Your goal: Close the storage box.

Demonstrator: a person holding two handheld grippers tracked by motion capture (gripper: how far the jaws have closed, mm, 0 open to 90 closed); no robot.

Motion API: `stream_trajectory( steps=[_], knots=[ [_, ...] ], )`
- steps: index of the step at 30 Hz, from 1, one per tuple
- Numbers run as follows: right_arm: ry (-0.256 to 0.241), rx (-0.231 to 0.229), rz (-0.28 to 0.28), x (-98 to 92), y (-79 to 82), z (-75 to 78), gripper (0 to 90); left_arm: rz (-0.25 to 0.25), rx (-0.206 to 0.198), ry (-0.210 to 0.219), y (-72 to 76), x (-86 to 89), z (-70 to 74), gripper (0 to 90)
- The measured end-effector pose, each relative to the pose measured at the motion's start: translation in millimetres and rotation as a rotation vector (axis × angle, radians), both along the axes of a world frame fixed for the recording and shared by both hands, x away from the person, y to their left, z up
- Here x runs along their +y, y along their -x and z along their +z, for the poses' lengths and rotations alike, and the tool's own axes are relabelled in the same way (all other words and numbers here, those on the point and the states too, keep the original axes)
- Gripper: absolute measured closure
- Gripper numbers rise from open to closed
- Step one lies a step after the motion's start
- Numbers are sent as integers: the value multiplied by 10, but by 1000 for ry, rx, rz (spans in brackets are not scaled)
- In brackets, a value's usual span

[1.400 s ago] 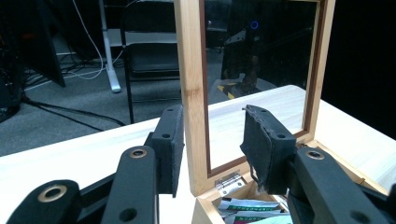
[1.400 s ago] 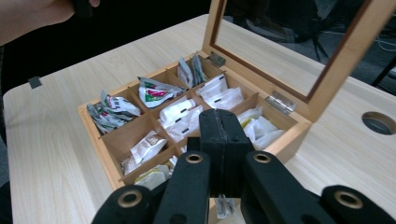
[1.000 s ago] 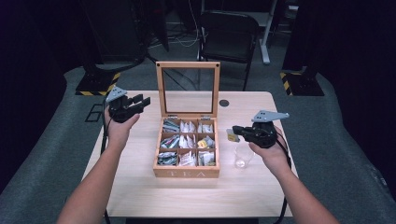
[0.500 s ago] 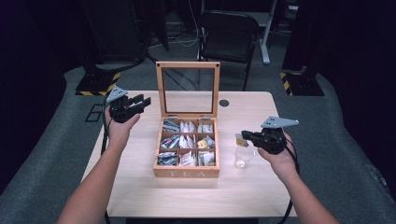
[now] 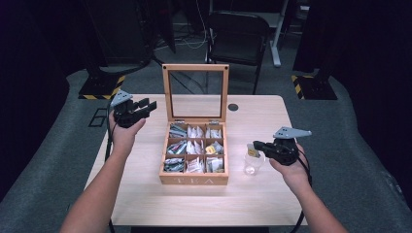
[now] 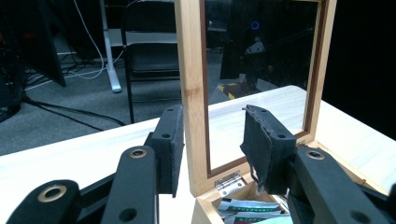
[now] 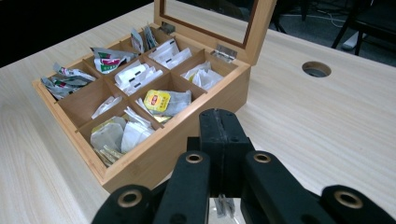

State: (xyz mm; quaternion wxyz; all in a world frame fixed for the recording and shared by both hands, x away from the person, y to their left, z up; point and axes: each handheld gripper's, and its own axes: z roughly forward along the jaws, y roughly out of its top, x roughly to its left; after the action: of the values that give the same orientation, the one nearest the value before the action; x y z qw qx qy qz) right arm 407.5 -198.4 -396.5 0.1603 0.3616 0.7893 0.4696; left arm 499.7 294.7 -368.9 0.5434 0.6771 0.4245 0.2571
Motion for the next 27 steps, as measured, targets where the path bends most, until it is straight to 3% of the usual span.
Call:
stream_trajectory(
  steps=[15,27],
  knots=[
    [22,34,-22,-30,9,-243,900,2,4,0,1,12,-27,583],
    [18,55,-31,-37,9,-346,900,3,3,0,1,10,-27,583]
  ],
)
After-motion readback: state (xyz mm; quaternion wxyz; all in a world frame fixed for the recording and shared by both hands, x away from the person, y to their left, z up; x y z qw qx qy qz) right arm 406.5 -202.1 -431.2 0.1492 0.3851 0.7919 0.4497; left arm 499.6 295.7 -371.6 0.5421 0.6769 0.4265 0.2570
